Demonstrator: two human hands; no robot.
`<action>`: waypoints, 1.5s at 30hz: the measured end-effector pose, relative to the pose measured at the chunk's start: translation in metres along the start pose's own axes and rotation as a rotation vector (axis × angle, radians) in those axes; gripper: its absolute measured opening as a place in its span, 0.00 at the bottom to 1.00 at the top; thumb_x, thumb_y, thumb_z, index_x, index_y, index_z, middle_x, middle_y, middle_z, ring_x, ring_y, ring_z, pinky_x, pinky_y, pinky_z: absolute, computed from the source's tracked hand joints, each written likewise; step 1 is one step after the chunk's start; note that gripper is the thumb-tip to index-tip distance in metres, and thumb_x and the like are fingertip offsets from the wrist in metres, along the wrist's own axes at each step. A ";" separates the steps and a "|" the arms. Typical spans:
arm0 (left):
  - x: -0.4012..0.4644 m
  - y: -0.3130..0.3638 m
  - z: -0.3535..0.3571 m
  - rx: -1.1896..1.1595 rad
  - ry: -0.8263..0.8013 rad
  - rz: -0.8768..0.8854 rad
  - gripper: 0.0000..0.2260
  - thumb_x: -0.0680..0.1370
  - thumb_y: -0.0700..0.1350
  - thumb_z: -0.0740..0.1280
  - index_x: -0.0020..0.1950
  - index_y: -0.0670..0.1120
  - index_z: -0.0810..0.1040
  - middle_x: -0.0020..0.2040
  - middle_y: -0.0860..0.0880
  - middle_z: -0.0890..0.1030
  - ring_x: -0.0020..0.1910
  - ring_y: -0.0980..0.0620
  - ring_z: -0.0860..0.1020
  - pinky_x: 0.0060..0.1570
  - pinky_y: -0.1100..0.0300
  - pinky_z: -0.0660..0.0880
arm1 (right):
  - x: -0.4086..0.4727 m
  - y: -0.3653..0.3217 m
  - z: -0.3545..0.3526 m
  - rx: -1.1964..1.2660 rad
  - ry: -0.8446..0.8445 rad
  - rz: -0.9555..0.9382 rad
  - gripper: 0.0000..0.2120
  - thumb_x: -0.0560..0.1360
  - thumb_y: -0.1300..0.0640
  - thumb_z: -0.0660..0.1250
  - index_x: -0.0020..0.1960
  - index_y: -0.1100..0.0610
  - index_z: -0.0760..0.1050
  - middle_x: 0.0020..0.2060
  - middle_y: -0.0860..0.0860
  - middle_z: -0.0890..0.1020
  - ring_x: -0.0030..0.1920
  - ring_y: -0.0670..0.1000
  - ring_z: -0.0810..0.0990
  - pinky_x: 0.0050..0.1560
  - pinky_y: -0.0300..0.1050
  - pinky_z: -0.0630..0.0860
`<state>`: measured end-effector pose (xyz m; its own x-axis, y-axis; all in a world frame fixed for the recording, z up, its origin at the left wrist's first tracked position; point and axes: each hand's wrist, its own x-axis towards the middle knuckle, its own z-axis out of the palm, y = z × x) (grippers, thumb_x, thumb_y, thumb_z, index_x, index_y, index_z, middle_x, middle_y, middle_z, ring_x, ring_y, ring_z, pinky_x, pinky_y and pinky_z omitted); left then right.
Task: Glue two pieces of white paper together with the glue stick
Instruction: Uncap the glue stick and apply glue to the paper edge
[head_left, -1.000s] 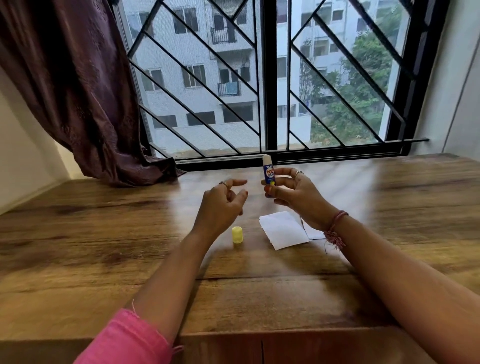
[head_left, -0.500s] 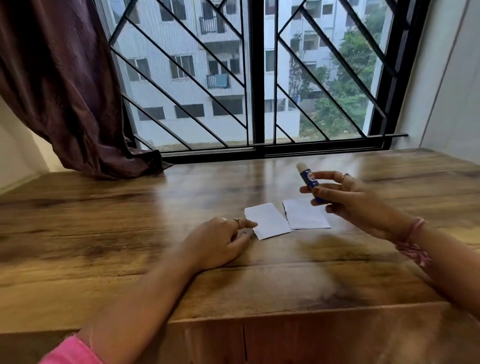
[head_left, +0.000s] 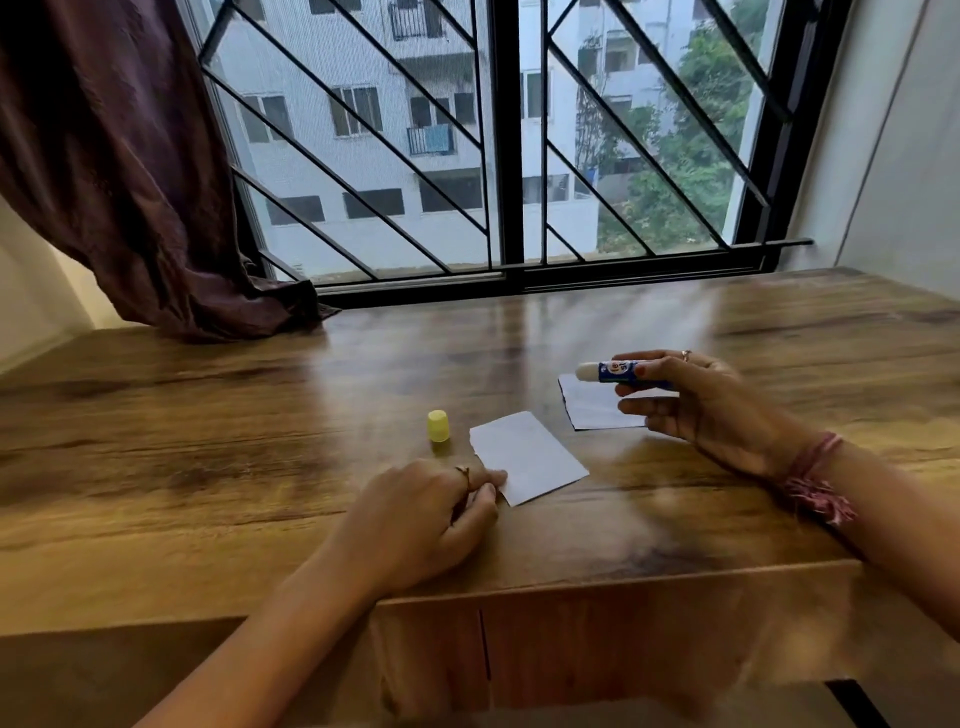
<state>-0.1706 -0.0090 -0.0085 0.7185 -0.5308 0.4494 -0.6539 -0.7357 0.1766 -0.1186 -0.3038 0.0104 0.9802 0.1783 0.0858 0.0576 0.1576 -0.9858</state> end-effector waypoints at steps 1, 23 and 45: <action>-0.001 0.002 -0.002 -0.049 -0.007 -0.007 0.16 0.78 0.51 0.58 0.60 0.52 0.81 0.37 0.63 0.77 0.37 0.59 0.74 0.25 0.70 0.57 | 0.000 0.001 0.001 0.000 -0.007 0.005 0.14 0.72 0.56 0.66 0.56 0.58 0.81 0.45 0.55 0.85 0.42 0.51 0.84 0.35 0.38 0.78; 0.020 -0.034 -0.002 -0.163 -0.176 0.002 0.18 0.73 0.65 0.59 0.58 0.62 0.79 0.23 0.52 0.70 0.27 0.57 0.73 0.27 0.65 0.62 | 0.013 0.003 0.015 -0.089 -0.072 -0.015 0.08 0.67 0.58 0.70 0.46 0.55 0.82 0.34 0.52 0.76 0.31 0.45 0.74 0.30 0.37 0.75; 0.026 -0.034 0.000 -0.151 -0.176 -0.131 0.28 0.65 0.73 0.59 0.58 0.62 0.78 0.23 0.54 0.67 0.27 0.63 0.70 0.28 0.65 0.59 | 0.022 0.018 0.044 -0.618 -0.001 -0.179 0.07 0.75 0.60 0.66 0.42 0.63 0.78 0.21 0.48 0.75 0.20 0.44 0.71 0.22 0.35 0.69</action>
<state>-0.1303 0.0023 -0.0027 0.8209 -0.5099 0.2571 -0.5710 -0.7389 0.3578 -0.1041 -0.2548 0.0008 0.9451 0.2024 0.2566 0.3193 -0.4037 -0.8574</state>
